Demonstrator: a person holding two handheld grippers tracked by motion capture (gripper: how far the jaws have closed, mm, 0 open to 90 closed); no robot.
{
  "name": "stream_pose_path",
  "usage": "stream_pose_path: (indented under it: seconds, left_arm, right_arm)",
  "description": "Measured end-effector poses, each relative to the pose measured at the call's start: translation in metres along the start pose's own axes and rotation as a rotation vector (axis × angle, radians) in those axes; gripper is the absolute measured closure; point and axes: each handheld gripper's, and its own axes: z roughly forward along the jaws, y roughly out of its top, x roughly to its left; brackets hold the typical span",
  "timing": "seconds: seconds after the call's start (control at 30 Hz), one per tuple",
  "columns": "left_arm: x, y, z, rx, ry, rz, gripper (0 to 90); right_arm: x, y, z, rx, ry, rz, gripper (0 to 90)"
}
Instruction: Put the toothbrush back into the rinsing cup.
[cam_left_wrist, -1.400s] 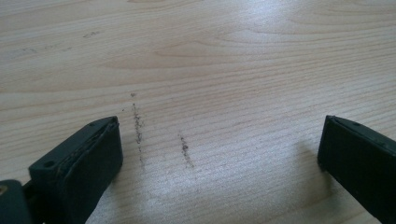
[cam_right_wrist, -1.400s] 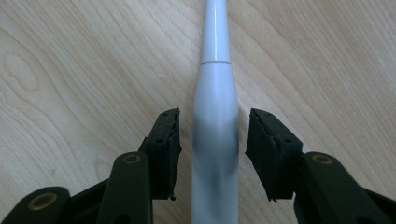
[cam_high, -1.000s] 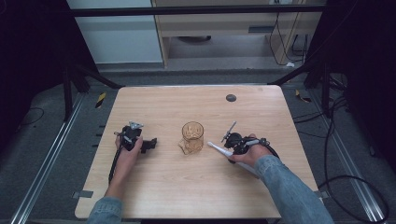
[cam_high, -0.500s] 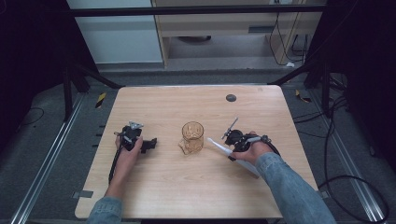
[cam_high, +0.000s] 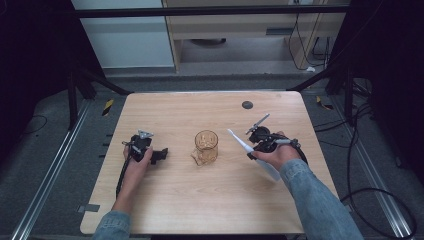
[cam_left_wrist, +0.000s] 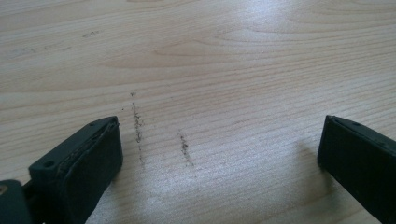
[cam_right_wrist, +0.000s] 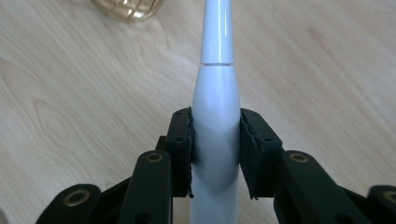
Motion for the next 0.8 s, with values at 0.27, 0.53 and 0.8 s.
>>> stream_pose_path:
  seconds: [0.27,0.53,0.8]
  left_arm:
    - [-0.001,-0.001,-0.002,0.001,0.007,-0.001,0.0]
    - [-0.001,-0.001,-0.001,0.001,0.006,-0.003,0.0]
    - [0.000,0.000,-0.001,0.000,0.003,-0.003,0.0]
  right_arm:
    - [-0.006,-0.001,-0.017,-0.137,-0.042,0.074,66.9]
    - [-0.006,0.004,-0.033,-0.225,-0.098,0.140,66.9]
    - [-0.004,0.017,-0.033,-0.300,-0.117,0.177,66.9]
